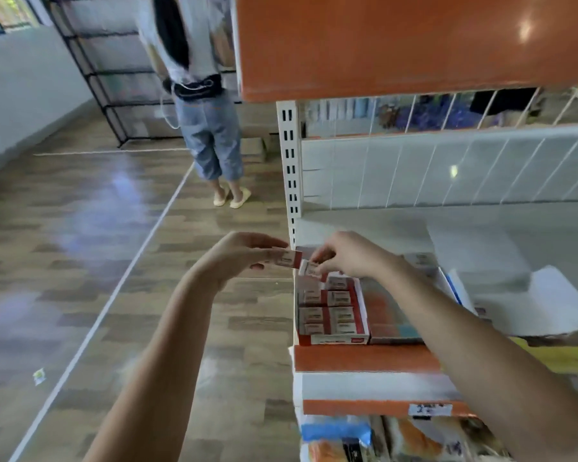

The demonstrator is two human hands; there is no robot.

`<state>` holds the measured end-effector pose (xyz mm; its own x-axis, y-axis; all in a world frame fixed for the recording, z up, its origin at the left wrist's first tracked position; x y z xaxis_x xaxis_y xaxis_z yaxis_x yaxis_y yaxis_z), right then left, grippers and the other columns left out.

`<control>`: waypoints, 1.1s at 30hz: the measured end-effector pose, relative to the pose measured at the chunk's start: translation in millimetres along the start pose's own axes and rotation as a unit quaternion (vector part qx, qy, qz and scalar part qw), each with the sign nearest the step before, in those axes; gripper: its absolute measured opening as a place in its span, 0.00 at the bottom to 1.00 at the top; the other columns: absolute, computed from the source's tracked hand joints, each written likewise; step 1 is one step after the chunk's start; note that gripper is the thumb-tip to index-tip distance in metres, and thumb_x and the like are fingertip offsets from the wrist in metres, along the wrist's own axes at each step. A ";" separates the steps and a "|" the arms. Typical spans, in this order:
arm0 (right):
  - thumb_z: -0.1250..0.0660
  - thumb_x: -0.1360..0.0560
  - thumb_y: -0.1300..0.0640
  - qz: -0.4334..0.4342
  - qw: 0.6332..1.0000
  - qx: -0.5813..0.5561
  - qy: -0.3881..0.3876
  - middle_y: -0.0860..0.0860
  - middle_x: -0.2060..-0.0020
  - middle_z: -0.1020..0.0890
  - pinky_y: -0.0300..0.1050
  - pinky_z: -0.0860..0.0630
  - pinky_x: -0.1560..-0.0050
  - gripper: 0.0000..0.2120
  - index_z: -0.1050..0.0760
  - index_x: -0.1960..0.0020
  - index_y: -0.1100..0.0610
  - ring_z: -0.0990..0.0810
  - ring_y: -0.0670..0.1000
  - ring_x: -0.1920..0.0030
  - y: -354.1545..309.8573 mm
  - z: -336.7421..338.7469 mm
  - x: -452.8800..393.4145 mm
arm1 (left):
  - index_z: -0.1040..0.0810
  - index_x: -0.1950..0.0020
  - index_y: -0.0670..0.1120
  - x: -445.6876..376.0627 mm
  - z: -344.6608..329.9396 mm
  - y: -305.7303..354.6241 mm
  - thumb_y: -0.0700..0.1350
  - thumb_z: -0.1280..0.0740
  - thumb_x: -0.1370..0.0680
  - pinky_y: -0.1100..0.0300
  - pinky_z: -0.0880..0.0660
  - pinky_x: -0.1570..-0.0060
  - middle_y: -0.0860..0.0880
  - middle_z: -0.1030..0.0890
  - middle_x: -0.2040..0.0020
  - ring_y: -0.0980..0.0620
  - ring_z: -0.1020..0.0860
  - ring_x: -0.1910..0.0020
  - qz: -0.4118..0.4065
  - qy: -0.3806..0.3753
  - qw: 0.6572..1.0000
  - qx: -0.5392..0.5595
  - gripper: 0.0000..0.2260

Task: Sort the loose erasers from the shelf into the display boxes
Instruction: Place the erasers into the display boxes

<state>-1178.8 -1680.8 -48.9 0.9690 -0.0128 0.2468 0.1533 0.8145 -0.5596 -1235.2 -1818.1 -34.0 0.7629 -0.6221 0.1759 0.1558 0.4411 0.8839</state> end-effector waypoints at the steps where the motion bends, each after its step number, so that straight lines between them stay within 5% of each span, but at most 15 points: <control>1: 0.30 0.27 0.58 -0.005 1.000 0.005 0.003 0.49 0.47 0.17 0.35 0.30 0.58 0.12 0.20 0.44 0.54 0.23 0.45 0.54 1.0 -1.3 0.2 | 0.18 0.54 0.57 -2.5 -0.8 -0.6 0.46 0.29 0.27 0.64 0.25 0.55 0.55 0.16 0.57 0.57 0.20 0.55 -0.005 -0.009 1.000 0.002 0.06; 13: 0.33 0.24 0.57 -0.028 0.999 0.039 0.005 0.48 0.43 0.19 0.37 0.32 0.50 0.12 0.21 0.41 0.54 0.22 0.46 0.47 6.6 -16.6 -2.6 | 0.18 0.53 0.55 -12.5 -6.9 -2.4 0.44 0.29 0.26 0.64 0.24 0.53 0.55 0.16 0.57 0.58 0.20 0.55 -0.018 -0.046 0.999 0.016 0.06; 19: 0.36 0.23 0.58 -0.012 0.996 0.090 -0.003 0.48 0.47 0.18 0.33 0.37 0.62 0.11 0.20 0.43 0.52 0.28 0.39 0.62 5.7 -27.8 -8.2 | 0.17 0.53 0.53 -11.6 -12.2 0.7 0.43 0.29 0.27 0.62 0.23 0.52 0.50 0.16 0.56 0.55 0.22 0.58 -0.015 -0.066 0.998 0.018 0.06; 25: 0.35 0.24 0.57 -0.025 0.994 0.097 0.035 0.48 0.44 0.21 0.45 0.26 0.46 0.12 0.24 0.41 0.50 0.23 0.49 0.46 7.8 -25.3 -0.8 | 0.18 0.53 0.53 -19.5 -14.9 1.2 0.43 0.29 0.27 0.58 0.23 0.48 0.48 0.16 0.55 0.53 0.22 0.56 -0.016 -0.073 0.997 0.006 0.06; 33: 0.34 0.24 0.57 -0.035 0.997 0.060 0.024 0.49 0.43 0.21 0.39 0.28 0.48 0.11 0.22 0.42 0.53 0.23 0.48 0.46 9.0 -24.5 1.1 | 0.19 0.49 0.48 -31.5 -24.1 3.6 0.40 0.31 0.25 0.70 0.23 0.56 0.48 0.17 0.53 0.58 0.22 0.60 -0.009 -0.062 0.998 0.003 0.07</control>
<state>-1171.6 -1687.8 -73.0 0.9656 -0.0973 0.2412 0.1988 0.8742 -0.4430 -1243.5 -1781.3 -46.8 0.6770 -0.7051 0.2110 0.1659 0.4255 0.8896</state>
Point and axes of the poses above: each hand's wrist, its own x-axis away from the middle knuckle, its own z-axis out of the back of the hand, y = z × x, the point moved 10 cm from there along -x, towards the middle knuckle
